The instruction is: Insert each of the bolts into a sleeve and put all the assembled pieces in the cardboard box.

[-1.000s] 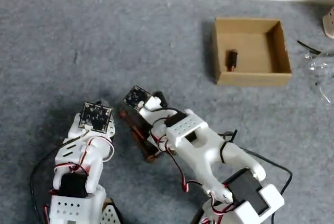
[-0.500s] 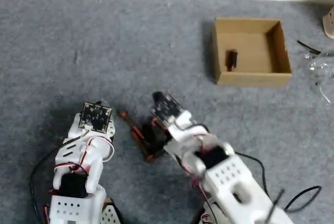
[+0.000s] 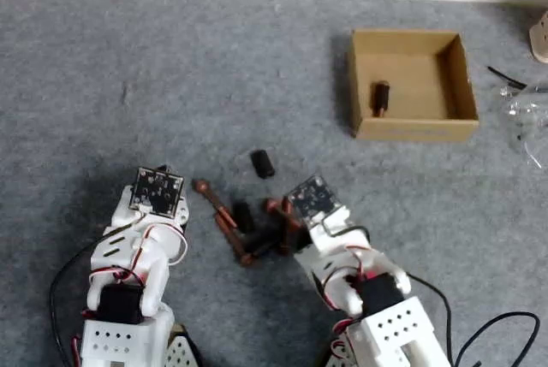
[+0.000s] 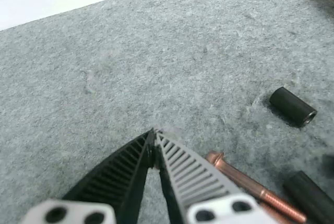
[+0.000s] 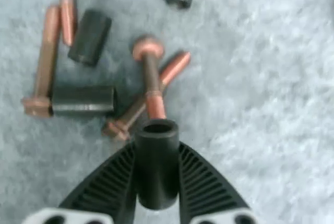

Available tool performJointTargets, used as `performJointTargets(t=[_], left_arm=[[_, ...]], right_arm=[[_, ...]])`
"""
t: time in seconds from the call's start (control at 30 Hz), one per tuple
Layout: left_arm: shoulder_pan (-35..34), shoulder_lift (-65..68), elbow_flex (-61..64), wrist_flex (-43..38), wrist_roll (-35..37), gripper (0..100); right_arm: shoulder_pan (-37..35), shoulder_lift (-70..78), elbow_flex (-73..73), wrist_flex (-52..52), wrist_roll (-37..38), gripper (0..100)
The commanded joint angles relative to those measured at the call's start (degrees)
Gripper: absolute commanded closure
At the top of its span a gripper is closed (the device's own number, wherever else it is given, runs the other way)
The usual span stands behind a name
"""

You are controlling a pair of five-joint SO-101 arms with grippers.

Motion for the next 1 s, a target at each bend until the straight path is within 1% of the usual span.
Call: performJointTargets(t=[0.0, 0.27, 0.4, 0.6, 0.8, 0.97], left_arm=[[-0.4, -0.8, -1.4, -1.3, 0.4, 99], [-0.4, -0.8, -1.3, -1.3, 0.4, 99], [-0.4, -0.8, -1.3, -1.3, 0.4, 99], [-0.4, -0.8, -1.2, -1.3, 0.4, 99], [-0.4, -0.8, -1.3, -1.2, 0.4, 99], [-0.4, -0.3, -3.9, -1.1, 0.4, 99]], right_arm=[[1.0, -1.2, 1.5, 0.2, 3.7, 99.4], [1.1, -1.2, 3.9, 1.5, 4.5, 99.4], [1.5, -1.2, 3.9, 4.5, 7.2, 99.4], [11.7, -1.5, 3.6, 4.5, 7.4, 99.4], [14.5, -1.5, 3.8, 4.5, 7.2, 99.4], [14.5, -1.5, 3.9, 4.5, 7.2, 99.4]])
